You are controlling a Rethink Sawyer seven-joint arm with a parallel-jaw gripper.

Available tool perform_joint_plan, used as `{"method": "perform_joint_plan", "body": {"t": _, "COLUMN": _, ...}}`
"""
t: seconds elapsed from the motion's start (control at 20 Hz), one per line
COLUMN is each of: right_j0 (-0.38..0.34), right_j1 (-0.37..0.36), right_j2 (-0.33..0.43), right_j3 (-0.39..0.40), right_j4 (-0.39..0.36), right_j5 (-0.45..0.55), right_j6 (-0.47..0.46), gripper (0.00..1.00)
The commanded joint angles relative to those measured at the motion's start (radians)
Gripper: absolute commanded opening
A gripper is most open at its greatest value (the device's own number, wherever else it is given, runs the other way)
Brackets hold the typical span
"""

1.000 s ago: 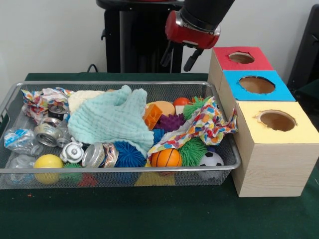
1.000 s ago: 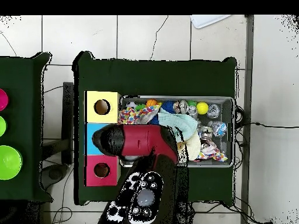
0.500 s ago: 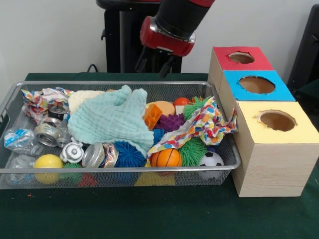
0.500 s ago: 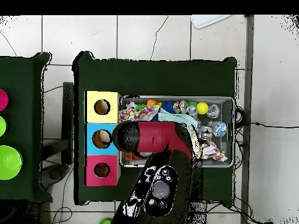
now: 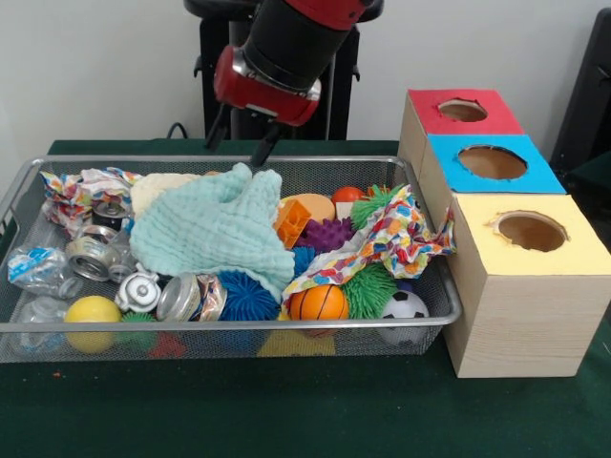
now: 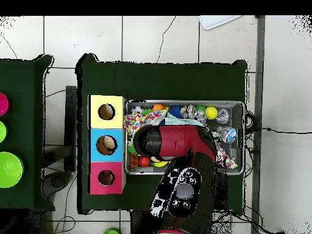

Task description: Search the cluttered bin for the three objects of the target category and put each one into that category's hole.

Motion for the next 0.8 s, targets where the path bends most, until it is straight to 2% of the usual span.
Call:
{"method": "perform_joint_plan", "body": {"t": 0.05, "right_j0": -0.03, "right_j1": 0.061, "right_j2": 0.027, "right_j3": -0.045, "right_j4": -0.09, "right_j5": -0.119, "right_j6": 0.085, "gripper": 1.0}}
{"method": "perform_joint_plan", "body": {"t": 0.4, "right_j0": -0.043, "right_j1": 0.081, "right_j2": 0.025, "right_j3": -0.042, "right_j4": -0.123, "right_j5": -0.212, "right_j6": 0.092, "gripper": 1.0}}
{"method": "perform_joint_plan", "body": {"t": 0.6, "right_j0": -0.073, "right_j1": 0.095, "right_j2": 0.049, "right_j3": -0.022, "right_j4": -0.092, "right_j5": -0.231, "right_j6": 0.11, "gripper": 1.0}}
{"method": "perform_joint_plan", "body": {"t": 0.8, "right_j0": -0.144, "right_j1": 0.111, "right_j2": 0.116, "right_j3": 0.035, "right_j4": -0.013, "right_j5": -0.179, "right_j6": 0.109, "gripper": 1.0}}
